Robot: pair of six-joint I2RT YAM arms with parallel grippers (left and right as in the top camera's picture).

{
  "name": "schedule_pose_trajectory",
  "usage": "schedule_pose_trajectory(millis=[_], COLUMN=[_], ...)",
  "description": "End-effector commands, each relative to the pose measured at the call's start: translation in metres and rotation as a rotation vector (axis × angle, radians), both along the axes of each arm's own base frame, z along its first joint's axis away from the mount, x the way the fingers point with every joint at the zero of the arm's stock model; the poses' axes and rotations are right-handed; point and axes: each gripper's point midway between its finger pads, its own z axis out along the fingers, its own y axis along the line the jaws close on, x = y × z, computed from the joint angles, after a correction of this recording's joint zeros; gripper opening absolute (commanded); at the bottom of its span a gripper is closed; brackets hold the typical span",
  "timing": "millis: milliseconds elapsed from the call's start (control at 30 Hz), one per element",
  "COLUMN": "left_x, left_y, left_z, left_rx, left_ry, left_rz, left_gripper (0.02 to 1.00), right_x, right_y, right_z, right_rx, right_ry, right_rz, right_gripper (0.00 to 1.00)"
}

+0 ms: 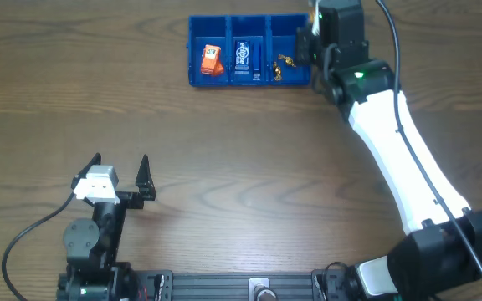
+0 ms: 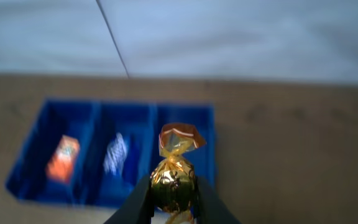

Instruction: Sort Candies Into Trays

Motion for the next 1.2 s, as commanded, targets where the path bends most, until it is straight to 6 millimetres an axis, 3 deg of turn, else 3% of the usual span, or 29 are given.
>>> schedule_pose_trajectory(millis=[33,333,500,667,700,867,933,1100,1200], left_x=[-0.001,-0.001,-0.001,-0.001,-0.001,-0.001,-0.001,-0.001,-0.001], left_y=[-0.002,-0.002,-0.002,-0.002,-0.002,-0.002,-0.002,-0.002,-0.002], left_z=[-0.016,-0.016,-0.016,-0.016,-0.016,-0.016,-0.016,-0.016,-0.016], left_rx=[0.01,0.01,0.01,0.01,0.01,0.01,0.01,0.01,0.01], left_ry=[0.047,0.047,0.047,0.047,0.047,0.047,0.047,0.047,0.047], left_rz=[-0.013,-0.013,-0.013,-0.013,-0.013,-0.013,-0.013,-0.014,-0.013], left_gripper=[0.998,0.998,0.996,0.998,0.998,0.996,0.998,0.998,0.998], right_x=[0.031,0.075,0.078,0.078,0.078,0.078,0.077,0.074,0.068], right_y=[0.004,0.019,0.02,0.02,0.02,0.022,0.025,0.026,0.024], right_z=[-0.024,-0.094,-0.102,-0.103,-0.103,-0.103,-0.103,-0.104,-0.097], right_rx=[-0.028,0.001,0.001,0.002,0.001,0.001,0.001,-0.003,-0.012], right_ry=[-0.033,-0.023,-0.022,-0.021,-0.019,-0.019,-0.019,-0.009,0.004], right_rz=[-0.024,-0.034,-0.032,-0.03,-0.03,-0.028,-0.022,-0.018,-0.016], right_gripper=[0.095,0.106,0.126,0.215,0.251,0.691,0.814,0.974,1.0])
